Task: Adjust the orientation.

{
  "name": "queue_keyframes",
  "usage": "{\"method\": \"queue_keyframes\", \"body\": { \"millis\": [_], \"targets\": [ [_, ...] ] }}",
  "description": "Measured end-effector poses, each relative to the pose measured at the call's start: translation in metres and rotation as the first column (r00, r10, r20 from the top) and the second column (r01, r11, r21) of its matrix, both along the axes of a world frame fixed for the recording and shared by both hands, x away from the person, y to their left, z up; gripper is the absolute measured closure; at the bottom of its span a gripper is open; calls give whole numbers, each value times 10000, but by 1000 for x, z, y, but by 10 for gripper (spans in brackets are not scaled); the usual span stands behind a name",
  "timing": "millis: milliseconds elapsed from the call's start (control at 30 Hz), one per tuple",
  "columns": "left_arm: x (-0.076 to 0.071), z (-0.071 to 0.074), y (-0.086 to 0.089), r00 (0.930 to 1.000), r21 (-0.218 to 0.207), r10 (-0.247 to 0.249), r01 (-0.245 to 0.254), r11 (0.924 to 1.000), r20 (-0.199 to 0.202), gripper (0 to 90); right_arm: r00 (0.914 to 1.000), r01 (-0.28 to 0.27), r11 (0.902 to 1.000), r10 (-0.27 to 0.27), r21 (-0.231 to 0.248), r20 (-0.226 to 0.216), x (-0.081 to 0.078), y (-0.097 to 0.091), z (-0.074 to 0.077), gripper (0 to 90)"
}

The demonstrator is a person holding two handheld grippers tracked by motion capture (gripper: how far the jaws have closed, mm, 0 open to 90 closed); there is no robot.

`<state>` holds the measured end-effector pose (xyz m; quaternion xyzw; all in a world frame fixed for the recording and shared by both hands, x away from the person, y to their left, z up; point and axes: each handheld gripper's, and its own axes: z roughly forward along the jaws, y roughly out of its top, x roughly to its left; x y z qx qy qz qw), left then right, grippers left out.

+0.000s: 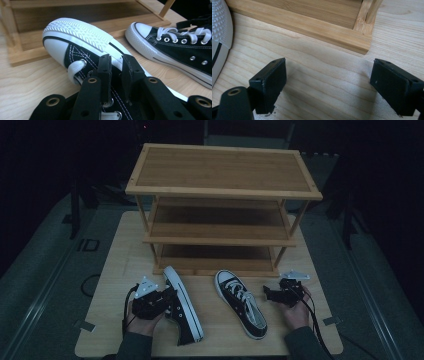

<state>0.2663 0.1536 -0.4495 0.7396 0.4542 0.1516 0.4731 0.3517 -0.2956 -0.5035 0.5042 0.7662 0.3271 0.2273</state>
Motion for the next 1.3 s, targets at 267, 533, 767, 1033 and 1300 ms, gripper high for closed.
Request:
{"method": "queue_keyframes", "body": {
  "millis": [267,533,767,1033,1300],
  "targets": [
    [14,6,-19,9984,224,-541,538,9983,152,767,10000,0,10000,0,0,1,0,0,0,132],
    [27,9,-40,9948,712,-995,977,9927,215,760,10000,1,10000,-1,0,0,0,0,0,132],
    [38,4,-61,9930,1410,-1167,1179,9830,-171,759,10000,1,10000,-1,0,0,0,0,0,132],
    [40,0,-64,9927,1288,-1182,1203,9843,-241,752,10000,-56,10000,56,-2,7,0,0,0,134],
    [26,15,-53,9954,870,-903,872,9924,317,623,10000,-57,10000,57,-2,8,0,0,0,134]
  ]
}}
